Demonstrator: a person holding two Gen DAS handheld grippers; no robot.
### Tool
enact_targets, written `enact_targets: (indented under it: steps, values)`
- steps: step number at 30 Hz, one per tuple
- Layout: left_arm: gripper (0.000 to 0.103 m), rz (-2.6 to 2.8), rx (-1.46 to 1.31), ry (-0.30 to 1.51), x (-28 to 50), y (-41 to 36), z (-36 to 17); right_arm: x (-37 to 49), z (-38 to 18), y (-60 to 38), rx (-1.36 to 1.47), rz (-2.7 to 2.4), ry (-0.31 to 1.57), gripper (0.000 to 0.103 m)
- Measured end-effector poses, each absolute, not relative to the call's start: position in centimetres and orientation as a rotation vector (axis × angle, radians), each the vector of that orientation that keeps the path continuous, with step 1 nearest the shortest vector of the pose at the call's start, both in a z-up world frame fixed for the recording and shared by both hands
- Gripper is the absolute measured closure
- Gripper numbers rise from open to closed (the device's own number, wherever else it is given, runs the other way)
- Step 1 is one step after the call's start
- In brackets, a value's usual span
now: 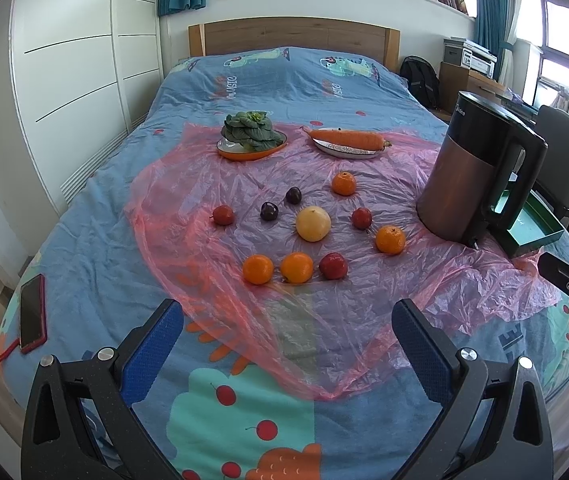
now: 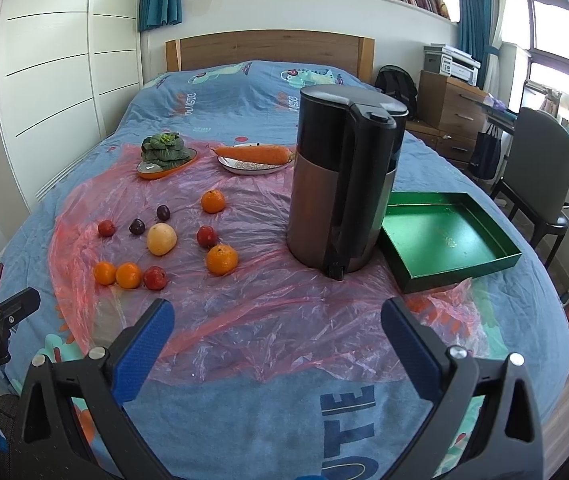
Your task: Organize fruits
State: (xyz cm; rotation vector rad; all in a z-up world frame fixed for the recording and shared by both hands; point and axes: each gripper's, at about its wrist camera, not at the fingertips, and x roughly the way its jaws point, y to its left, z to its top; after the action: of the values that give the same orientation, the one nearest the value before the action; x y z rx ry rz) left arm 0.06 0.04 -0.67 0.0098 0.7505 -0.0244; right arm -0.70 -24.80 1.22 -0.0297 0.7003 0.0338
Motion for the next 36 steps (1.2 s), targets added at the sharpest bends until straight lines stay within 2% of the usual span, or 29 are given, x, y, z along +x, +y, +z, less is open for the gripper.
enact_targets:
  steps: [36]
  values:
    - [0.001, -0.039, -0.005, 0.732, -0.03, 0.20, -0.53, -0.45, 1.06, -25.29, 0.004, 0.049, 0.720, 0.000]
